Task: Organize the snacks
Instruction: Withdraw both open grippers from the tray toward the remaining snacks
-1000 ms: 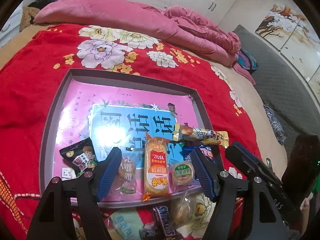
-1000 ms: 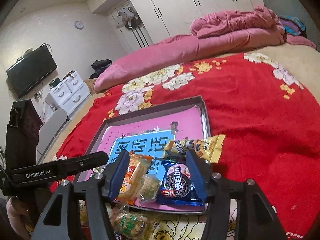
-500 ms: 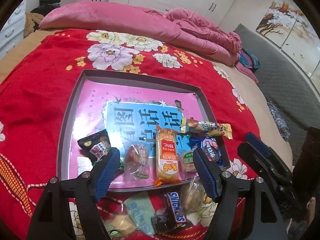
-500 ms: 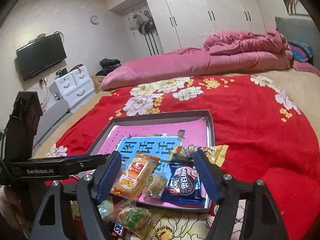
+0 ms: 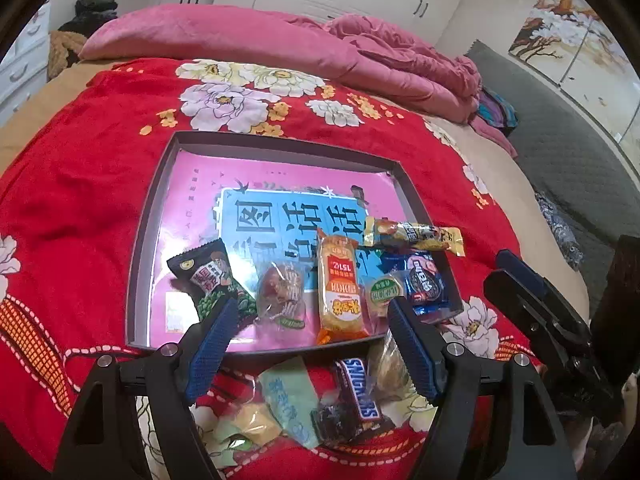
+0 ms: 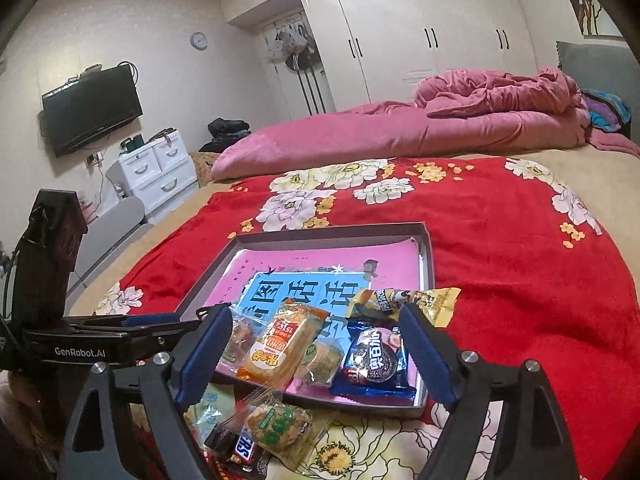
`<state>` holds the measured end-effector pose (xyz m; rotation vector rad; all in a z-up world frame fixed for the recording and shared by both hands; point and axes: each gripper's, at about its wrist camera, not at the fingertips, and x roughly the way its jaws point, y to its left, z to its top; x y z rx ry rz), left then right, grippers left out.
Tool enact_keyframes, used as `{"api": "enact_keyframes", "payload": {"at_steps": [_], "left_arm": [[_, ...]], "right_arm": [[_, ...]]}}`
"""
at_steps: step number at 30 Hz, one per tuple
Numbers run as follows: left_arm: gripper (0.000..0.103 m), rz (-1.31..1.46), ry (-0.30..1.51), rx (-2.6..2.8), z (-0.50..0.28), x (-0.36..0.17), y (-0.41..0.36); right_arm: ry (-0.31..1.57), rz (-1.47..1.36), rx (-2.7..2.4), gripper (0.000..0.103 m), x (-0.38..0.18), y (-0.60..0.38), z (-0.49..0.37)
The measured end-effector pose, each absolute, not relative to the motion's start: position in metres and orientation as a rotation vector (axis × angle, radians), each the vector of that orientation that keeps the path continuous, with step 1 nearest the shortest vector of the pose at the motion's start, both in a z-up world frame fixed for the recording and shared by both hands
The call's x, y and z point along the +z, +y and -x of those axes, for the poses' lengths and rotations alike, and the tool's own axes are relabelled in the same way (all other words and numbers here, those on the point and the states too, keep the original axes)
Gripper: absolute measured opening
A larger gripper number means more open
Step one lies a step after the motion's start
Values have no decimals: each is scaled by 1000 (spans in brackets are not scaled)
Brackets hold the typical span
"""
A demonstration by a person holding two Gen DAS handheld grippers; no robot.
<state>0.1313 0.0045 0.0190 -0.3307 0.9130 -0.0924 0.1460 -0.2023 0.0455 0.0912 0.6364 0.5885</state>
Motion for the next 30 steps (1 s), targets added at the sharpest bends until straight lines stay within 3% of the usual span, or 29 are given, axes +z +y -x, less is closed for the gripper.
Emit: {"api": "enact_keyframes", "payload": {"at_steps": [30], "left_arm": [[78,246,973,-109,-97,10,-6]], "right_arm": [[696,-107,602,90,39,-216,-130]]}}
